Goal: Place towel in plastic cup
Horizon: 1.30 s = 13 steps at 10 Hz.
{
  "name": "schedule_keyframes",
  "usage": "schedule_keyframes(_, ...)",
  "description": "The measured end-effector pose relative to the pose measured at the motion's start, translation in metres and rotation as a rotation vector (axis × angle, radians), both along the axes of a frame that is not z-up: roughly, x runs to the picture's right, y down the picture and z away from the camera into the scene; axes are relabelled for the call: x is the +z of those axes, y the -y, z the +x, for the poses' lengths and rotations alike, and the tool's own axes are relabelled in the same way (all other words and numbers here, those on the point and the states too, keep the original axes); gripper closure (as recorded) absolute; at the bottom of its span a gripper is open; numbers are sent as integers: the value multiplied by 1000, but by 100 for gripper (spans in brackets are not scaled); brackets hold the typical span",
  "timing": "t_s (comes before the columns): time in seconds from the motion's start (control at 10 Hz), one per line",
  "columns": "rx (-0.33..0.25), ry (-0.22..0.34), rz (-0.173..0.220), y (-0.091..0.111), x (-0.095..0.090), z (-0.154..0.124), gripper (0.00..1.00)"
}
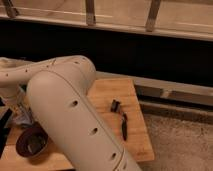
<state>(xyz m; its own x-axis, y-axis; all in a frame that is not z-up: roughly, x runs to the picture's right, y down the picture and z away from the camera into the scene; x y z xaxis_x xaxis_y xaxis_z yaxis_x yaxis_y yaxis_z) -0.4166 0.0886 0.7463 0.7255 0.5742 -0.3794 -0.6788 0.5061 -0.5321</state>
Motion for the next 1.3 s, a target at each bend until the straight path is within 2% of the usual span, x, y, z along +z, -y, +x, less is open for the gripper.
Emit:
schedule_keyframes(0.4,47,5,38,16,-10,10,32)
schedule_keyframes(0.7,162,-25,108,57,-26,44,32)
schedule_keyframes(1.0,308,-109,150,89,-24,109,32)
schedule_keyframes(1.2,421,-194,149,95,-20,163,32)
schedule_keyframes(1.3,501,-253,137,95,-18,195,32)
